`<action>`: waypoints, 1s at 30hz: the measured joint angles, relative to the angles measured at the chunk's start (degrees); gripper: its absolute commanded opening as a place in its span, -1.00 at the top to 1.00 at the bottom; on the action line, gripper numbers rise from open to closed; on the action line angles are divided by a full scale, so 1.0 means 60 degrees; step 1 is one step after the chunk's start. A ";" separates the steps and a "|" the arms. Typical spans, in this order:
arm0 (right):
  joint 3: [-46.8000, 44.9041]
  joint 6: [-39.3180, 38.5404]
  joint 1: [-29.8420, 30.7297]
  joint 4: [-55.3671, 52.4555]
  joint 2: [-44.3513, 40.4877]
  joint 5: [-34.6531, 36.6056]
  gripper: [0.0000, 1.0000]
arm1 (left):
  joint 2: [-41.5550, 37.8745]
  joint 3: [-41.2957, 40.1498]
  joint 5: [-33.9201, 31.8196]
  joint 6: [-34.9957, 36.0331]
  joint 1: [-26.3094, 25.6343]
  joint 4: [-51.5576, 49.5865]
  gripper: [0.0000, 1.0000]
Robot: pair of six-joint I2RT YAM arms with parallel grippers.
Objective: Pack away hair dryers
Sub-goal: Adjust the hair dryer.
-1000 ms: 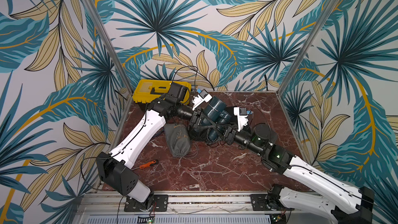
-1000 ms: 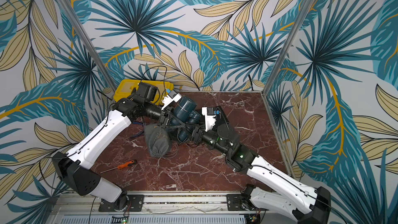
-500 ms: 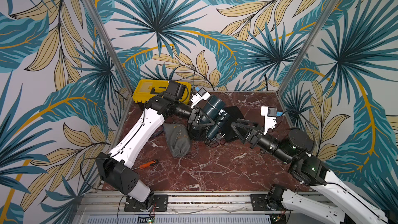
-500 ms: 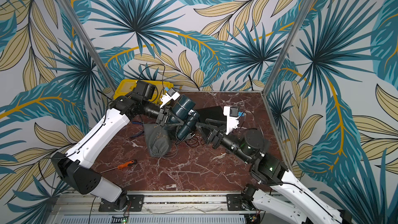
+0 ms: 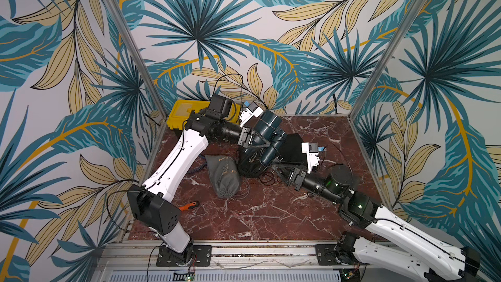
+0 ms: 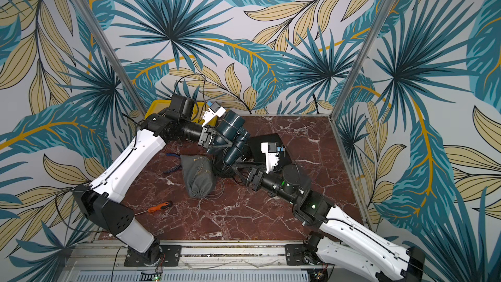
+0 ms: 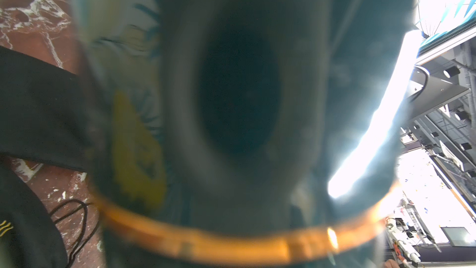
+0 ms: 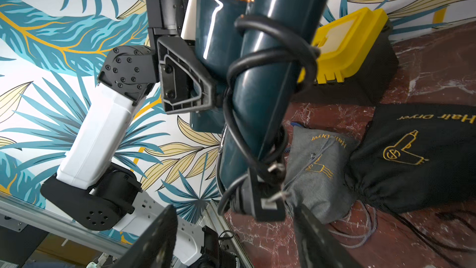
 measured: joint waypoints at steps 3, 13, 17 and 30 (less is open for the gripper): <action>0.0000 -0.0004 0.0000 0.0521 0.0386 0.0004 -0.44 | 0.0004 0.0000 0.0080 -0.0106 0.0004 0.0011 1.00; 0.0113 -0.0076 0.0000 0.1373 0.1286 0.0226 -0.20 | 0.0004 -0.0004 0.0546 -0.0576 0.0004 0.0302 1.00; 0.0124 -0.0135 0.0018 0.1708 0.1286 0.0321 -0.02 | 0.0004 -0.0015 0.0641 -0.0805 0.0004 0.0590 1.00; 0.0124 0.0007 0.0015 0.2499 0.1577 0.0546 -0.04 | -0.0007 -0.0142 0.0838 -0.1126 -0.0229 0.1009 1.00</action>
